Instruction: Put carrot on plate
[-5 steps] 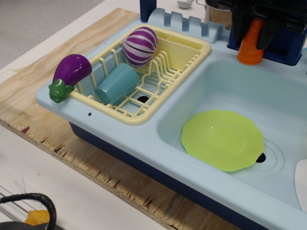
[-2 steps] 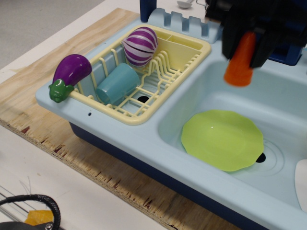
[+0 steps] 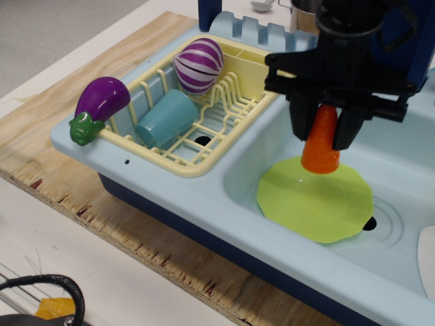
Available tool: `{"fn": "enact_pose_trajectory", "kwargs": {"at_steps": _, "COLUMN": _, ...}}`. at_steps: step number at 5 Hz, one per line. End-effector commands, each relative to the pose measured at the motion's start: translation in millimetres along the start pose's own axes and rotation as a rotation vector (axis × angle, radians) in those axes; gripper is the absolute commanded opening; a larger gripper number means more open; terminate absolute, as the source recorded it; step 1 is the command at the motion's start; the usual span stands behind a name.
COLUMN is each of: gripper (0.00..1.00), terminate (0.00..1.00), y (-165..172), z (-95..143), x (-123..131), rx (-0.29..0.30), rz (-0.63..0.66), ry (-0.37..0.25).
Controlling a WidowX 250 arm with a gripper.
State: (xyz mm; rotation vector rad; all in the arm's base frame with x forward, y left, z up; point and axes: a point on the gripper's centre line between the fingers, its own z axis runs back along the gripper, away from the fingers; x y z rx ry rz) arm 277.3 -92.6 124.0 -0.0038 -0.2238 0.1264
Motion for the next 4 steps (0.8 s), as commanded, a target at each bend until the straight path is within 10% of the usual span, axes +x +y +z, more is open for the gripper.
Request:
{"fn": "enact_pose_trajectory", "kwargs": {"at_steps": 1, "gripper": 1.00, "terminate": 0.00, "y": 2.7, "z": 1.7, "x": 0.9, "rx": -0.054, "rz": 0.020, "ry": -0.013}}
{"fn": "enact_pose_trajectory", "kwargs": {"at_steps": 3, "gripper": 1.00, "terminate": 0.00, "y": 5.3, "z": -3.2, "x": -3.0, "rx": -0.093, "rz": -0.004, "ry": -0.061}}
{"fn": "enact_pose_trajectory", "kwargs": {"at_steps": 4, "gripper": 1.00, "terminate": 1.00, "y": 5.3, "z": -3.2, "x": -3.0, "rx": -0.093, "rz": -0.004, "ry": -0.061}}
